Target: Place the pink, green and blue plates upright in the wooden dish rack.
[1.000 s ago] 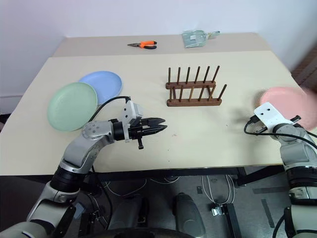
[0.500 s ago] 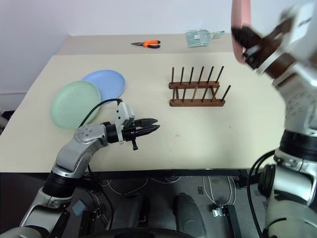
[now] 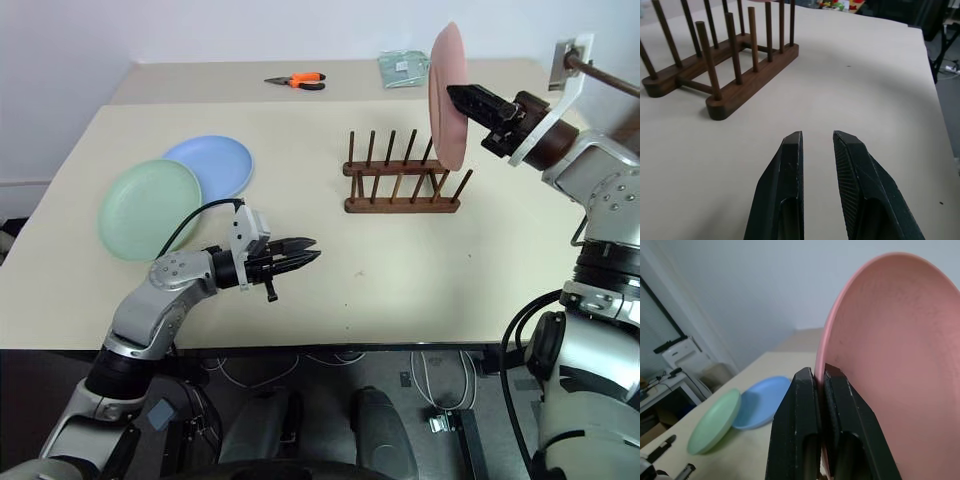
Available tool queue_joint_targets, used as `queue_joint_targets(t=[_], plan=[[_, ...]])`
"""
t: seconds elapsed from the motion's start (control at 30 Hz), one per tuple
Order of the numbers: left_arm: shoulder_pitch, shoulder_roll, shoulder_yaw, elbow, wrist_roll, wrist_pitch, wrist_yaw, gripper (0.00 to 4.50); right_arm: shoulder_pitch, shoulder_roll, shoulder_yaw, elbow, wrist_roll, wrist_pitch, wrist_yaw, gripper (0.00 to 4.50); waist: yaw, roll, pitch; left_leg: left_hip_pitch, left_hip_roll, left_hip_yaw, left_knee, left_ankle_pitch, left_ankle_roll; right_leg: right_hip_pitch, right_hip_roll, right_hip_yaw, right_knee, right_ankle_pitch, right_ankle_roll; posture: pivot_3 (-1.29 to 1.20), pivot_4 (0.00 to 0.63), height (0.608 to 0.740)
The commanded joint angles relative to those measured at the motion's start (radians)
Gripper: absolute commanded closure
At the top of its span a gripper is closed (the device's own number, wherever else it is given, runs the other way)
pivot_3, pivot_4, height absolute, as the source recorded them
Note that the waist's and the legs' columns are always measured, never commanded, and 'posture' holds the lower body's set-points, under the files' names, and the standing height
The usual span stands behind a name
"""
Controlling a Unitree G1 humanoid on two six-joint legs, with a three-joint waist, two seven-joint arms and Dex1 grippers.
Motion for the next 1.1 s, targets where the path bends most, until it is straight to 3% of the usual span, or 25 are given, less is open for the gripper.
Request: queue_joint_targets(t=[0.03,0.37,0.47,0.6,0.87,1.0,1.1], plan=[[-0.005,0.009,0.020,-0.043,-0.016,-0.007,0.002,3.54,-0.053,-0.026,-0.008,0.057,-0.021,-0.033,0.025,4.45,0.002,0.000,0.000,0.000,0.000,0.000,0.001,0.000,0.000,0.000,0.000,0.000,0.000,0.000,0.000,0.00,0.150,0.740],[-0.007,0.017,0.018,-0.041,-0.018,-0.012,0.006,3.54,-0.125,-0.042,-0.022,0.282,-0.072,-0.071,0.049,4.45,0.001,0.000,0.000,0.000,0.000,0.000,0.001,0.000,0.000,0.001,0.000,0.000,0.000,0.001,0.000,0.00,0.150,0.740],[-0.008,0.016,0.017,-0.043,-0.017,-0.011,0.009,3.54,-0.122,-0.043,-0.023,0.270,-0.072,-0.078,0.068,3.47,0.001,0.000,0.000,0.000,0.000,0.000,0.001,0.000,0.000,0.001,0.000,0.000,0.000,0.001,0.000,0.00,0.150,0.740],[-0.006,0.018,0.020,-0.044,-0.019,-0.010,0.012,3.54,-0.134,-0.033,-0.038,0.270,-0.119,-0.195,0.022,1.59,0.001,0.000,0.000,0.000,0.000,0.001,0.001,0.000,0.000,0.001,0.000,0.000,0.000,0.001,0.000,0.00,0.150,0.740],[0.005,0.022,0.034,-0.044,-0.011,-0.006,0.045,3.54,-0.211,-0.066,-0.077,0.333,-0.268,-0.582,-0.155,1.59,0.001,0.000,0.000,0.000,0.000,0.001,0.001,0.000,0.000,0.000,0.001,0.001,0.000,0.001,0.000,0.00,0.150,0.740],[-0.015,-0.026,0.134,-0.002,-0.025,0.039,0.195,3.54,-0.160,-0.044,-0.017,0.087,-0.259,-0.570,-0.111,1.59,0.000,0.001,0.001,0.000,0.000,0.001,0.001,0.000,0.000,0.000,0.001,0.001,0.001,0.001,0.000,0.00,0.150,0.740],[-0.042,-0.076,0.260,0.020,-0.066,0.058,0.324,2.66,-0.043,-0.018,0.111,-0.157,-0.270,-0.515,-0.047,1.52,-0.007,0.001,0.000,0.001,0.001,0.001,0.001,0.000,0.000,0.000,0.002,0.001,0.002,0.001,0.000,0.00,0.150,0.740]])
